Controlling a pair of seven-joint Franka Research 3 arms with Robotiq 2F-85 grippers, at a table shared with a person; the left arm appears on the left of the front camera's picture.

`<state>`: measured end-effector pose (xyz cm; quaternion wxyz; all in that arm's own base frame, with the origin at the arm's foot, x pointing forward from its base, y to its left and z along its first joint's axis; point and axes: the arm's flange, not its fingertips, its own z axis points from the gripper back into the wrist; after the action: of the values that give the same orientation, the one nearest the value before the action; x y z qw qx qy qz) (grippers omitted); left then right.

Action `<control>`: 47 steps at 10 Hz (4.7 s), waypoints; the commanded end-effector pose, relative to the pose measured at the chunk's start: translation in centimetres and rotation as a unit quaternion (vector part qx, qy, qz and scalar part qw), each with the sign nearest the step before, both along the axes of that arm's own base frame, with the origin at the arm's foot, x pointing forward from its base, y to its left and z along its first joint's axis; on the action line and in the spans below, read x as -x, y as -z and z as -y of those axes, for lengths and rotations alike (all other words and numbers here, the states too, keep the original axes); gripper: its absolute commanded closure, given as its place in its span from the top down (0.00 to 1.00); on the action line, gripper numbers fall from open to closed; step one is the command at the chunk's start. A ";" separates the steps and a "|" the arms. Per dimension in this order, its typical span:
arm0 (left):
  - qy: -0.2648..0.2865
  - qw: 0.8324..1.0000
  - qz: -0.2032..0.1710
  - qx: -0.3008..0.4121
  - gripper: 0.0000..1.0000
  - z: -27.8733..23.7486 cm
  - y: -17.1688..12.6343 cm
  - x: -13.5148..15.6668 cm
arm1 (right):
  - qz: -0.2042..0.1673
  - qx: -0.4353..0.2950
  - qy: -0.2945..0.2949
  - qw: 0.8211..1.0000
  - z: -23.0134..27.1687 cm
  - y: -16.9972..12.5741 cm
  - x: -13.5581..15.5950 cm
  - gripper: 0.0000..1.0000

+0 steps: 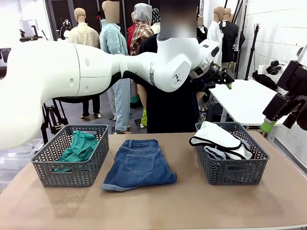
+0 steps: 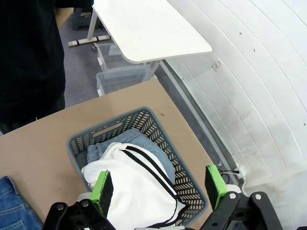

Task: Sort the tops and bottoms.
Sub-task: Sort the clothes according to human instructions, then lift clothes from the center of the table with your right hand.

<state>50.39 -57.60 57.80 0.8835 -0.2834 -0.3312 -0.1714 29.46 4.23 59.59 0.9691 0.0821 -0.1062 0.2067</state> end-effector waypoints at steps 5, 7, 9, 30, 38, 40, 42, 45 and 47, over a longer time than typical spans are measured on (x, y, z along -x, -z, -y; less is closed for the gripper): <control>-0.013 1.000 0.007 0.001 1.00 0.0 -0.1 0.4 | -0.001 -0.004 0.000 1.000 -0.1 -0.1 -0.2 1.00; -0.013 1.000 0.007 0.001 1.00 0.0 -0.1 0.4 | -0.001 -0.004 0.000 1.000 -0.1 -0.1 -0.2 1.00; -0.013 1.000 0.007 0.001 1.00 0.0 -0.1 0.4 | -0.001 -0.004 0.000 1.000 -0.1 -0.1 -0.2 1.00; -0.103 0.948 -0.002 -0.301 1.00 -19.1 -11.1 13.5 | -0.001 -0.004 0.000 1.000 -0.1 -0.1 -0.2 1.00; -0.133 0.953 -0.130 -0.237 1.00 -32.5 -6.1 14.9 | -0.001 -0.004 0.000 1.000 -0.1 -0.1 -0.2 1.00; -0.112 0.962 -0.152 -0.199 1.00 -37.4 -5.2 16.1 | -0.001 -0.004 0.000 1.000 -0.1 -0.1 -0.2 1.00; -0.120 0.960 -0.154 -0.202 1.00 -40.1 -6.0 17.0 | -0.001 -0.004 0.000 1.000 -0.1 -0.1 -0.2 1.00; -0.124 0.959 -0.157 -0.202 1.00 -39.2 -6.8 17.6 | -0.001 -0.004 0.000 1.000 -0.1 -0.1 -0.2 1.00; -0.130 0.959 -0.153 -0.202 1.00 -40.7 -6.8 17.6 | 0.000 0.000 0.001 1.000 0.1 0.0 0.0 1.00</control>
<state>32.52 -17.43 64.64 0.9772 -0.0719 -0.1852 -0.0750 29.46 4.18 59.60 0.9692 0.0824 -0.1065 0.2061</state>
